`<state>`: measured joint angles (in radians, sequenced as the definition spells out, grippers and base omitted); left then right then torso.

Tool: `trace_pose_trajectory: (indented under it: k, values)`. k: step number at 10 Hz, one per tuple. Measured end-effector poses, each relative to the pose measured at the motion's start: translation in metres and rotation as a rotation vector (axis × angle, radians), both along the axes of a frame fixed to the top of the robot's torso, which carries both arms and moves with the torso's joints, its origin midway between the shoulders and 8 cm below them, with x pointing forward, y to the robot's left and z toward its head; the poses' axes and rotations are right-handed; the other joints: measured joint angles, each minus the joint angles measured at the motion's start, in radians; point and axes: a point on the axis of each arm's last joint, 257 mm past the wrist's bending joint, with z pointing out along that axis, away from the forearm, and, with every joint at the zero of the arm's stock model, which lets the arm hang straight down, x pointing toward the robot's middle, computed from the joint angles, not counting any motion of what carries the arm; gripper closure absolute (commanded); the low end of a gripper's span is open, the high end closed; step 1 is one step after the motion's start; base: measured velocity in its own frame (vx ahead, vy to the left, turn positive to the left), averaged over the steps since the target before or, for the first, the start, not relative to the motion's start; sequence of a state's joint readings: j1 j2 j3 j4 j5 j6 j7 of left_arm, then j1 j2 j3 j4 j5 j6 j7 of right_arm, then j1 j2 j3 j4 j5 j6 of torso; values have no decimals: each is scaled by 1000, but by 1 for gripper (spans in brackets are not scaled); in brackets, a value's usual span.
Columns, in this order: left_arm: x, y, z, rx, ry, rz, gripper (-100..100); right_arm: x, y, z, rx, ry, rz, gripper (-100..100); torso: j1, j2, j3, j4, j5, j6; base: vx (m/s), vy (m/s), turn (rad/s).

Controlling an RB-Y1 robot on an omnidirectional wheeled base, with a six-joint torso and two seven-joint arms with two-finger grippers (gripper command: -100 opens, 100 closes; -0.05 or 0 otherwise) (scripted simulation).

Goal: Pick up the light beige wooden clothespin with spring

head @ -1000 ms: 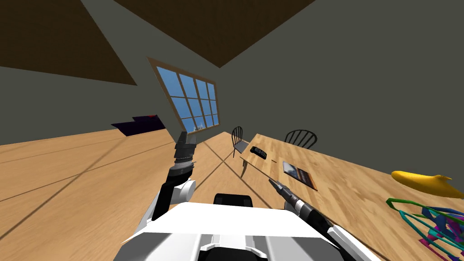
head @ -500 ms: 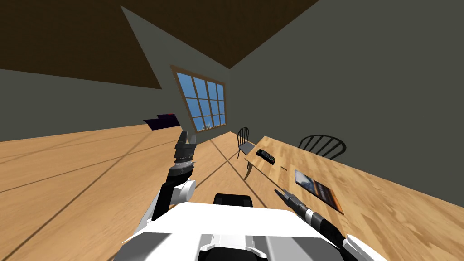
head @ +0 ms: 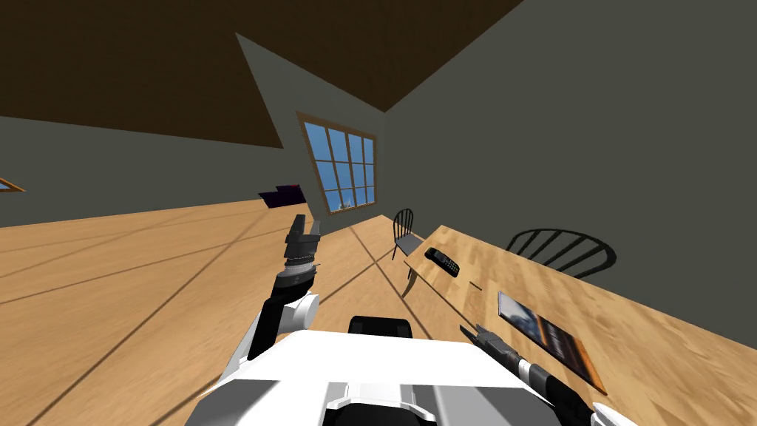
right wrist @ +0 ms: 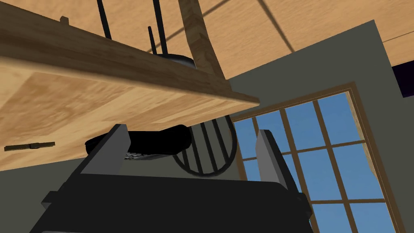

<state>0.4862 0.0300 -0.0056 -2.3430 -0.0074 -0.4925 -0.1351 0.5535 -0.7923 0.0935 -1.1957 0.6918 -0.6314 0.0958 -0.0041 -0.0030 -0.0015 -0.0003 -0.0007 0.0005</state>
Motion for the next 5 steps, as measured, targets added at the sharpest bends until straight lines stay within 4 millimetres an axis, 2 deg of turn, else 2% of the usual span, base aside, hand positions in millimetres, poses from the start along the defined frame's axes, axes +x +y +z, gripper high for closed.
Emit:
trace_pose_trajectory:
  k: [1, 2, 3, 4, 5]
  values:
    - [0, 0, 0, 0, 0, 0, 0, -8, -8, -4, -20, 19, 9, -100, 0, 0, 0, 0, 0, 1, 9, -16, -10]
    - [0, 0, 0, 0, 0, 0, 0, -11, -11, -7, -27, 31, 8, -100, 1, 1, 0, 0, 0, 1, 22, -15, 324]
    - [0, 0, 0, 0, 0, 0, 0, -19, -21, -9, -55, 54, 26, -100, 1, 0, 0, 0, 0, 0, 25, -29, 186]
    - [0, 0, 0, 0, 0, 0, 0, -26, -27, -13, -72, 71, 34, -100, 0, 0, 0, 0, 0, 1, 11, -17, -45]
    - [0, 0, 0, 0, 0, 0, 0, -33, -33, -16, -79, 84, 30, -100, 1, 1, 0, 0, 0, 2, 20, -18, 283]
